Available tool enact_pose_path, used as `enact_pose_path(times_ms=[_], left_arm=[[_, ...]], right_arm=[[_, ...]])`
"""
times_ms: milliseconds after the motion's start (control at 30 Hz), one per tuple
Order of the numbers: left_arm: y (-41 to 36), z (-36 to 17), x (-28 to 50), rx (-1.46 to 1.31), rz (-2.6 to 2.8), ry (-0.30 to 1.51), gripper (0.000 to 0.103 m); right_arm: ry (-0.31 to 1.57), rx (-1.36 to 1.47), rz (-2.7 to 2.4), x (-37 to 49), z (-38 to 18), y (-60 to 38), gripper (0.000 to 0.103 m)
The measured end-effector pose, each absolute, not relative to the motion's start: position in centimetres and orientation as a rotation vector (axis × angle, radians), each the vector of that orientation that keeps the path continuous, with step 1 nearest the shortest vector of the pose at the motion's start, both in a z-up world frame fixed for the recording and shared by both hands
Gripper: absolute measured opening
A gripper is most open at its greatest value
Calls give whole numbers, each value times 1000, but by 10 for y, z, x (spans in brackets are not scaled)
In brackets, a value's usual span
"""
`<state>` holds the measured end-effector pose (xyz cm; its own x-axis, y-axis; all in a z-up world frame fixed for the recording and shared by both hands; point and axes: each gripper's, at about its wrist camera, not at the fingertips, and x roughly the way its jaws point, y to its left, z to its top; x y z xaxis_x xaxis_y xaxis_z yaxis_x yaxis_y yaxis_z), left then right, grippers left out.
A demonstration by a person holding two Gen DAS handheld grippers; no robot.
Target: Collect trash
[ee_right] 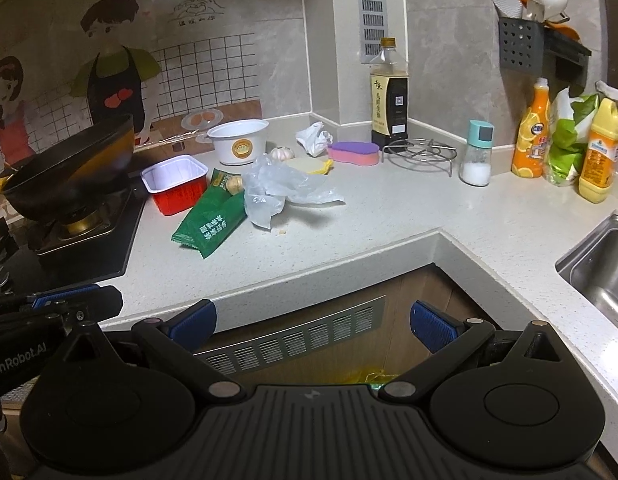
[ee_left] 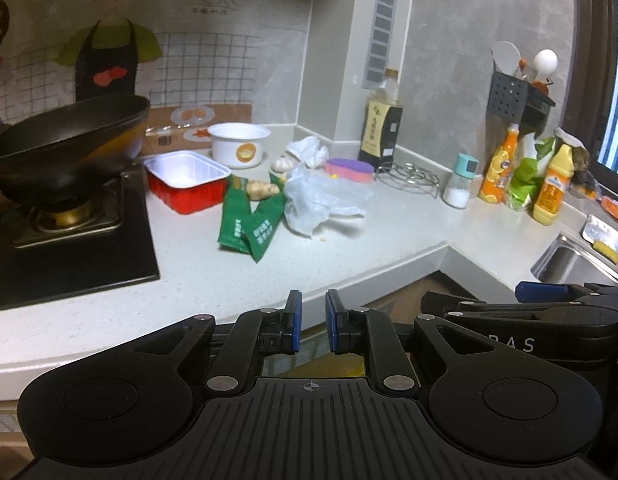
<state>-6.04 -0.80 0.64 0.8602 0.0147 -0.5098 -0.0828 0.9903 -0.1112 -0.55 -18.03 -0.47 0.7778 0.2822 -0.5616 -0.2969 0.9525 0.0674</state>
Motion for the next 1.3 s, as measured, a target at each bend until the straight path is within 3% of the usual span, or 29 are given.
enact_pose_path(times_ms=[1300], left_arm=[[9,-2,-45,-152,59,580,16]], right_arm=[[617,-48,328,7,-11,-164,103]])
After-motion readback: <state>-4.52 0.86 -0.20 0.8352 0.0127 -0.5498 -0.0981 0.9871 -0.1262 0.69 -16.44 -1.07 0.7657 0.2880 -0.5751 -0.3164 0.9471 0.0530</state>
